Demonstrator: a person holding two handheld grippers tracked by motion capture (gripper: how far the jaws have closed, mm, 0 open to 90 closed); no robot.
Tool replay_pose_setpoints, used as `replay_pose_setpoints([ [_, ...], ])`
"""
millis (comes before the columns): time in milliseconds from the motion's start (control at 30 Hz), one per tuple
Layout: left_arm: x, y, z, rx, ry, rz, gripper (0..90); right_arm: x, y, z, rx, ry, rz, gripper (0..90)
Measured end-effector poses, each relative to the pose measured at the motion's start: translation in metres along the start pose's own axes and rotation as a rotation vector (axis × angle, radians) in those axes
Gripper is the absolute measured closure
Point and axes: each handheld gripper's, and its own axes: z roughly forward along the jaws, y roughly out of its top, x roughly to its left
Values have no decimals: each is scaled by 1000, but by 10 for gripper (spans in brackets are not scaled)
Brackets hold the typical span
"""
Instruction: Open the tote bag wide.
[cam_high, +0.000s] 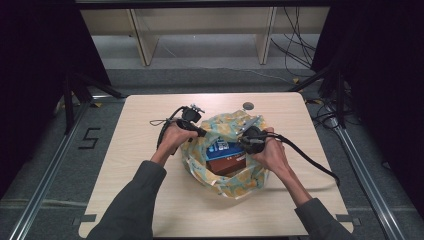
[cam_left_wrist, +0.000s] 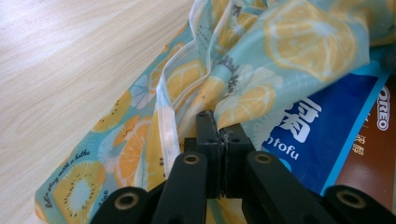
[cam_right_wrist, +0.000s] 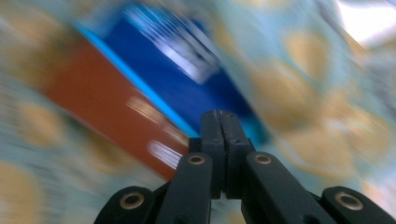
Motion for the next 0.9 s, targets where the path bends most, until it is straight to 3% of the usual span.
replay_pose_setpoints([
  [67,3,-1,-1,11,-2,11,882,-11,-6,-2,35,-106,26,900],
  [100,5,-3,1,-8,-5,-14,882,-19,-10,-3,59,-161,27,900],
  [133,6,-3,2,-8,-4,-14,882,-28,-15,-4,66,-186,46,900],
  [200,6,-4,4,-5,9,-17,882,-44,-23,-2,77,-184,92,900],
  [267,6,-4,4,0,9,-15,881,-50,-28,0,92,-188,105,900],
  [300,5,-4,5,-5,7,-15,881,-55,-36,5,99,-173,141,900],
  [433,5,-3,3,-3,7,-11,877,-55,-46,8,87,-150,162,900],
  [500,3,-3,1,-11,4,-9,873,-52,-46,-2,19,-122,162,900],
  [533,3,-2,0,-2,1,3,871,-49,-44,-11,-45,-101,146,900],
  [567,1,0,0,-15,0,-7,867,-40,-38,-24,-134,-49,141,900],
  [600,1,0,0,-15,0,-7,864,-40,-38,-24,-134,-49,141,900],
  [633,0,1,0,-10,-4,-4,861,-28,-31,-37,-184,4,133,900],
  [667,-2,2,0,-24,-1,-19,857,-22,-28,-41,-194,13,105,896],
  [767,-3,2,-1,-18,-1,-6,828,-6,-26,-43,-191,41,63,891],
  [833,-5,2,-4,-30,-19,-16,772,0,-30,-40,-191,52,53,886],
  [867,-6,2,-7,-28,-26,2,751,0,-32,-40,-189,52,52,885],
  [900,-8,1,-10,-40,-32,-3,730,1,-34,-40,-183,62,68,882],
])
